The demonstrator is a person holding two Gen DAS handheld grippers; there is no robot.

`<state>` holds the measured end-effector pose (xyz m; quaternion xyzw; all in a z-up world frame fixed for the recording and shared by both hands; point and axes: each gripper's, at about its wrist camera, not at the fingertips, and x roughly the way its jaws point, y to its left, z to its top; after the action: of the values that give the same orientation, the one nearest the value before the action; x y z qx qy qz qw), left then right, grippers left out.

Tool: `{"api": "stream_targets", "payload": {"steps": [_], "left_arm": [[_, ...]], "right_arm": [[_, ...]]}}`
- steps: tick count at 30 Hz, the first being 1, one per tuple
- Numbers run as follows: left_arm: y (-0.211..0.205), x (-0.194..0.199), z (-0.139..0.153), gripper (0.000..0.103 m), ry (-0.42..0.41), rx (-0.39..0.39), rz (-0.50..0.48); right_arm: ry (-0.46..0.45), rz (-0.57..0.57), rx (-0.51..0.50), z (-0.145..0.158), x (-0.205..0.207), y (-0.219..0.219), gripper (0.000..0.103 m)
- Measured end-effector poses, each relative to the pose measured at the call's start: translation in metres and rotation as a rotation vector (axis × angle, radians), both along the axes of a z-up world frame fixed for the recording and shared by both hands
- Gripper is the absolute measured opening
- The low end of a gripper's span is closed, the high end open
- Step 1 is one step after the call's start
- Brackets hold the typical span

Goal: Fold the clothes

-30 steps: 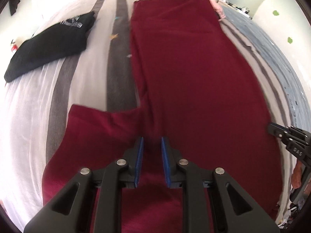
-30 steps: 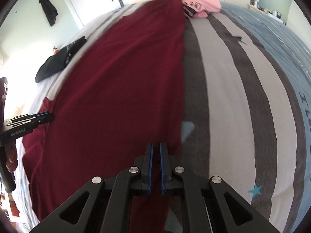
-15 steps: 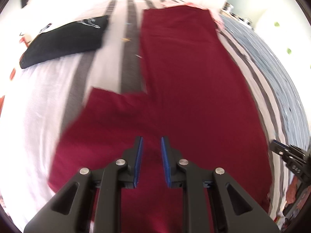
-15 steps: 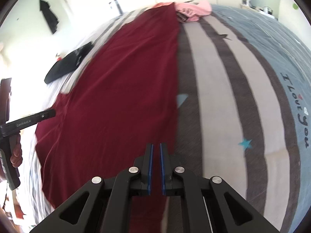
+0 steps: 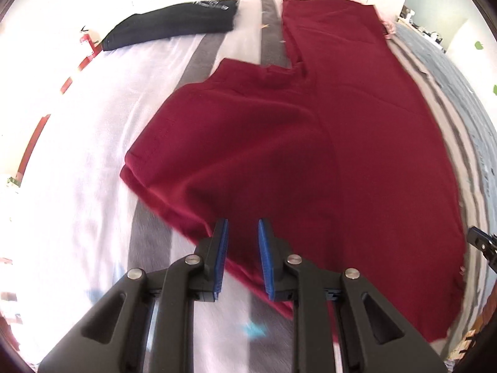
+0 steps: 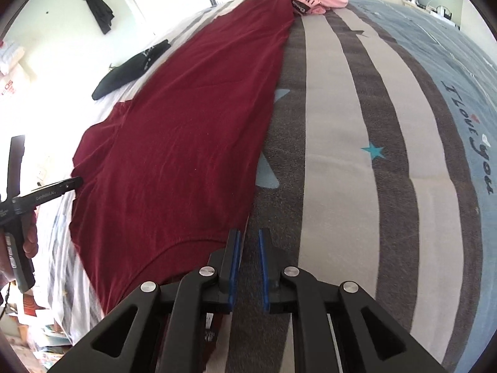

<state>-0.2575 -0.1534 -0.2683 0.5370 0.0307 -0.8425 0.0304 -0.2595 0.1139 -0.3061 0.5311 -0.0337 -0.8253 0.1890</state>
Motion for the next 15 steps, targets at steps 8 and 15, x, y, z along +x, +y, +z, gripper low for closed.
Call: {"api": "stream_targets", "payload": {"steps": [8, 15], "left_arm": [[0.029, 0.027, -0.008, 0.017, -0.025, 0.044, -0.042], [0.003, 0.038, -0.021, 0.027, -0.036, 0.09, 0.008]], "right_arm": [[0.02, 0.074, -0.079, 0.01, 0.016, -0.016, 0.011], [-0.062, 0.126, -0.04, -0.018, 0.051, -0.025, 0.011]]}}
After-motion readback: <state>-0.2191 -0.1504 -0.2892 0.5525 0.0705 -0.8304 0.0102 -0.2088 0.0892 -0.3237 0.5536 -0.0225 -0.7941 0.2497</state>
